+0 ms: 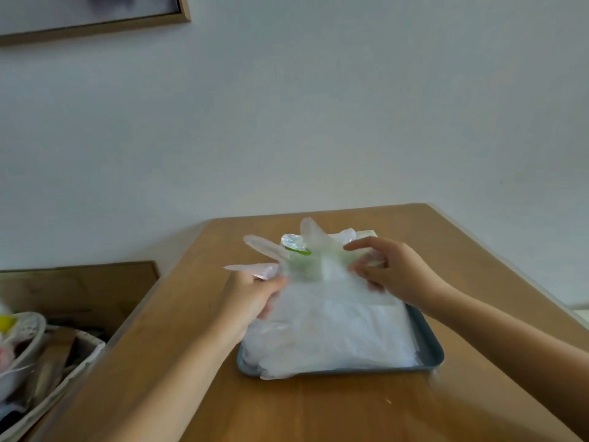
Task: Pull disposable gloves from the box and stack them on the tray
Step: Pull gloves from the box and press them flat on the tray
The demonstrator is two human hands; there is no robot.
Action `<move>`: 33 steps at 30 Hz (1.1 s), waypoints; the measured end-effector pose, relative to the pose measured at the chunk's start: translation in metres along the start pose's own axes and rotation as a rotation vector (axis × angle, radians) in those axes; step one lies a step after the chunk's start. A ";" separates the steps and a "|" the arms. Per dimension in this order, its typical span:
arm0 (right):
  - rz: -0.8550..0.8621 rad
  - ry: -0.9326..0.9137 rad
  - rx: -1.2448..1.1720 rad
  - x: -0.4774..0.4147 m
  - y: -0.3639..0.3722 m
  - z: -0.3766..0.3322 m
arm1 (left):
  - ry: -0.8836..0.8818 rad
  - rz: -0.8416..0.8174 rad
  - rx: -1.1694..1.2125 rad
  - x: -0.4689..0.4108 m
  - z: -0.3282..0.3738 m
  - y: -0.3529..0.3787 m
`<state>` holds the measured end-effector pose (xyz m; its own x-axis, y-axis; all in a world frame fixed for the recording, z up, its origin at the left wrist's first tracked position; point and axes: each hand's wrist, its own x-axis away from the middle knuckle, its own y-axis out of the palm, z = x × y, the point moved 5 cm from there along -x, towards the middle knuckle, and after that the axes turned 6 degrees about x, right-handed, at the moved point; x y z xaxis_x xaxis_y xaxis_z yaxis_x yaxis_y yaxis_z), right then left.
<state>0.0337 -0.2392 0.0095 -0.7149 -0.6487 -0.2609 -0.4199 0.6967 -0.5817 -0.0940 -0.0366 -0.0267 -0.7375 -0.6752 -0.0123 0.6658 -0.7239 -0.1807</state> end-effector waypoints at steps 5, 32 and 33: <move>-0.055 0.056 0.172 0.014 0.009 0.034 | -0.036 0.017 -0.285 0.000 -0.024 -0.008; -0.578 -0.233 0.861 0.041 0.034 0.049 | 0.383 -0.673 -1.140 0.025 -0.035 0.100; -0.621 -0.210 0.885 0.041 0.032 0.053 | 0.366 -0.675 -1.145 0.025 -0.035 0.094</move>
<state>0.0209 -0.2596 -0.0605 -0.3732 -0.9078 0.1913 -0.0639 -0.1806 -0.9815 -0.0534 -0.1168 -0.0782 -0.9834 -0.0387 0.1773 -0.1619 -0.2538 -0.9536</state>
